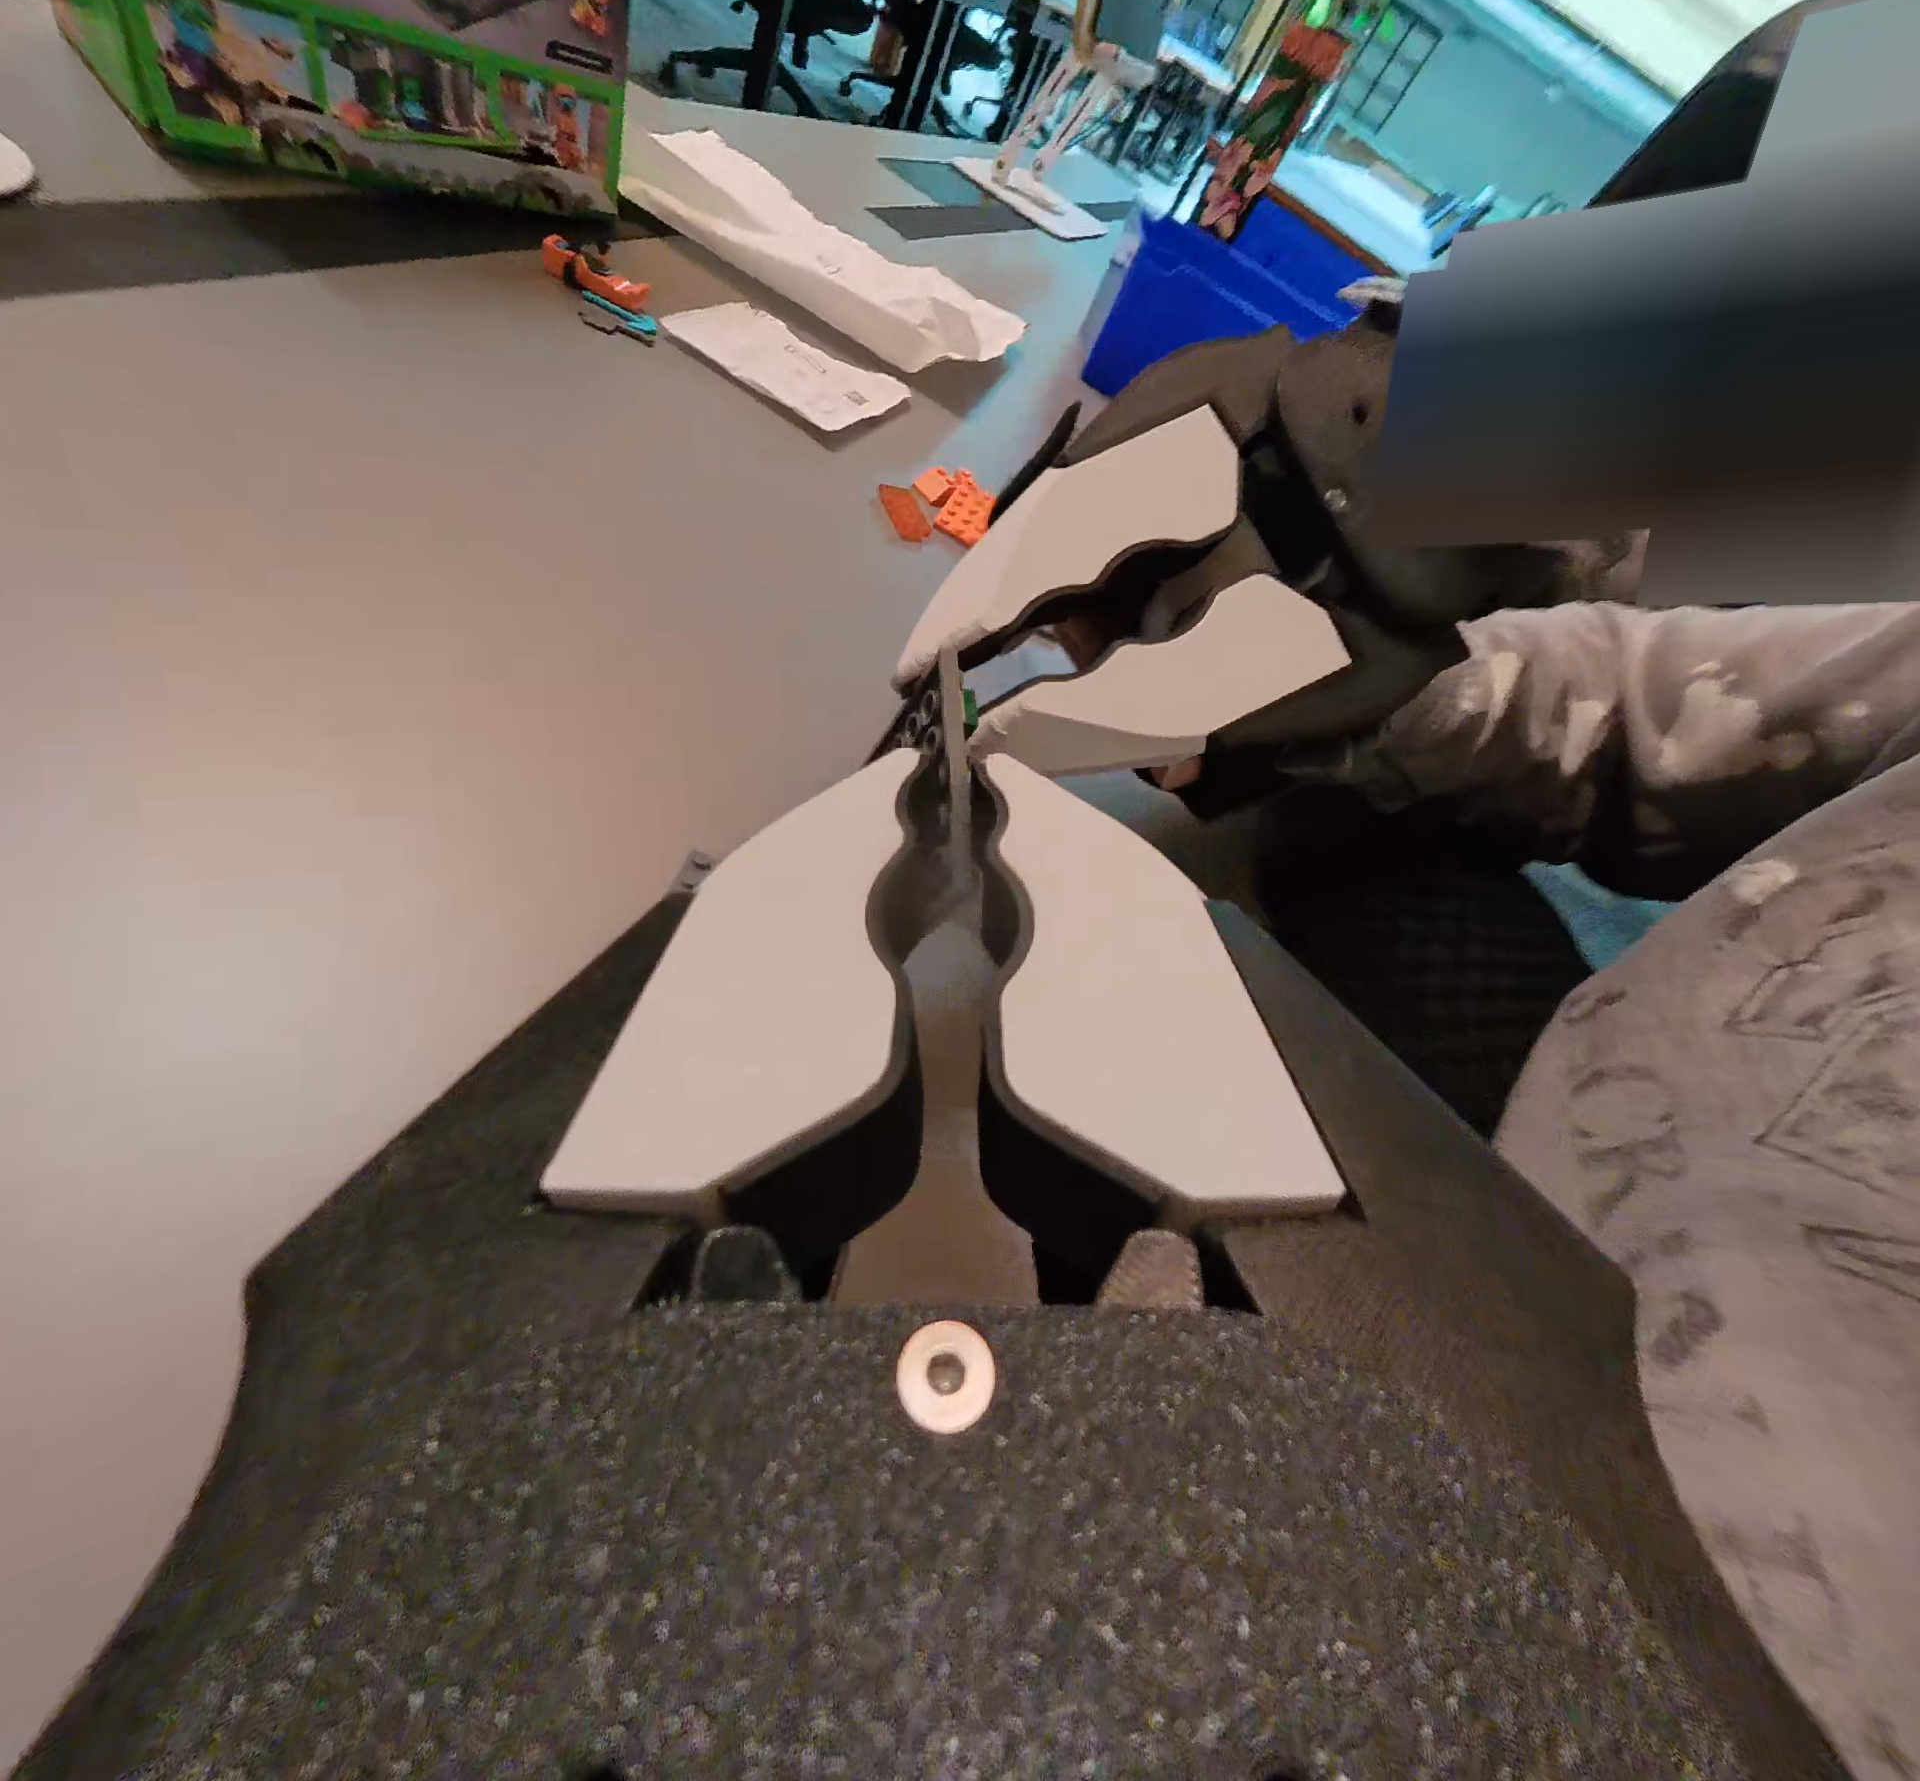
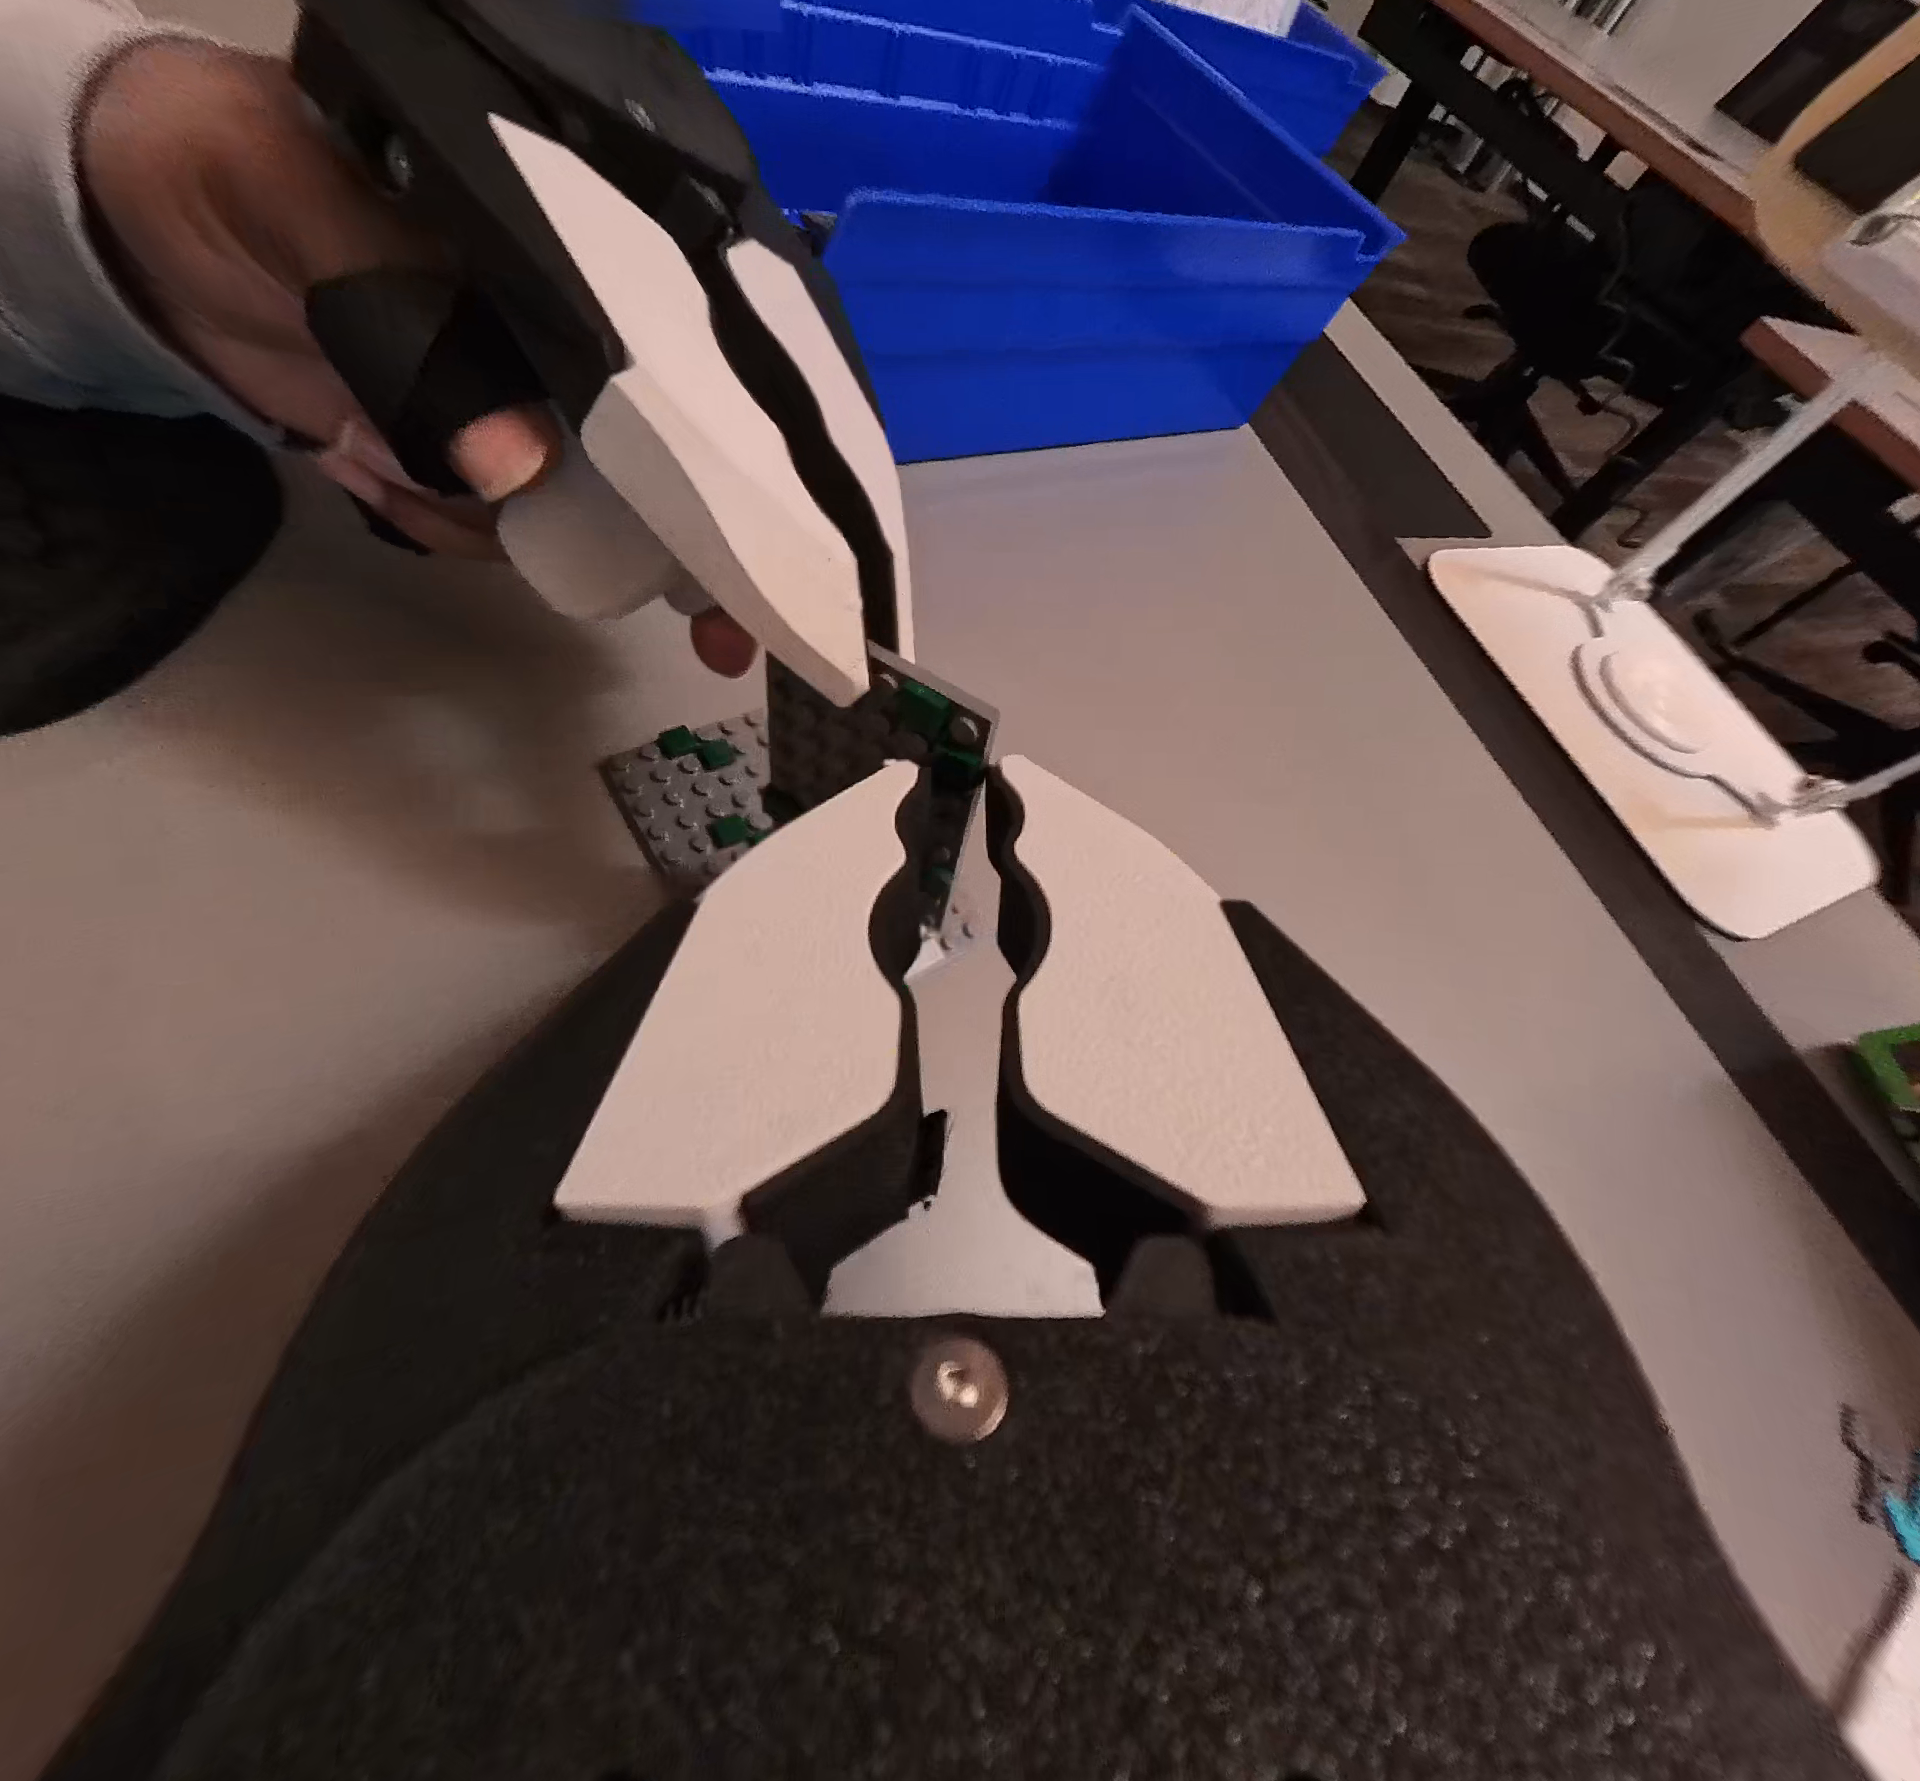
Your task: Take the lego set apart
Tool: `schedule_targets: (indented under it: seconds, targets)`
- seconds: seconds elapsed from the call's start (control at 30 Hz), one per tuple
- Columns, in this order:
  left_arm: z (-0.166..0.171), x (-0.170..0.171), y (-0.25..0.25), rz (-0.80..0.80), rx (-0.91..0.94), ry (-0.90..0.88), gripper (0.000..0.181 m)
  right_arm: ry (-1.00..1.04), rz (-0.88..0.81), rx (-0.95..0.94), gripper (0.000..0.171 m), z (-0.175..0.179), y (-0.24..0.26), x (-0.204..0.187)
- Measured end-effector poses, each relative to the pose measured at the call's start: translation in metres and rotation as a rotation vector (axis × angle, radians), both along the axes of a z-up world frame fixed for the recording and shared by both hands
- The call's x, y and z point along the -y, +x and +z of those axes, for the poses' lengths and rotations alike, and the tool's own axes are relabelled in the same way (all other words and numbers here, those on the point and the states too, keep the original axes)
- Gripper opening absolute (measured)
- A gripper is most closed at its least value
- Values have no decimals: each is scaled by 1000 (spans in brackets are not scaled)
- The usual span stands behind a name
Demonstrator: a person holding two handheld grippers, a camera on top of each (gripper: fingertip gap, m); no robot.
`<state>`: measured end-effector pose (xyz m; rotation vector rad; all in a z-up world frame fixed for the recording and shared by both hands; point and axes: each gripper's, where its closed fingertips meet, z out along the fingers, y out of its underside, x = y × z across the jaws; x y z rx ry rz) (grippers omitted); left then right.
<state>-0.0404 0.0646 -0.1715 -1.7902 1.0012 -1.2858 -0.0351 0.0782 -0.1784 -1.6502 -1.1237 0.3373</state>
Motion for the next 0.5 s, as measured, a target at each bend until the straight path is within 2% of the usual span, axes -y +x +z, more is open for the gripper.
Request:
schedule_targets:
  seconds: [0.37, 0.43, 0.5]
  targets:
    - [-18, 1, 4, 45, -250, 342, 8, 104, -32, 185, 7, -12, 2, -2]
    - [-26, -1, 4, 54, -310, 383, 14, 108, -15, 191, 7, -12, -2, 1]
    - [-31, -3, 5, 67, -361, 409, 7, 139, -19, 234, 7, -14, -4, 1]
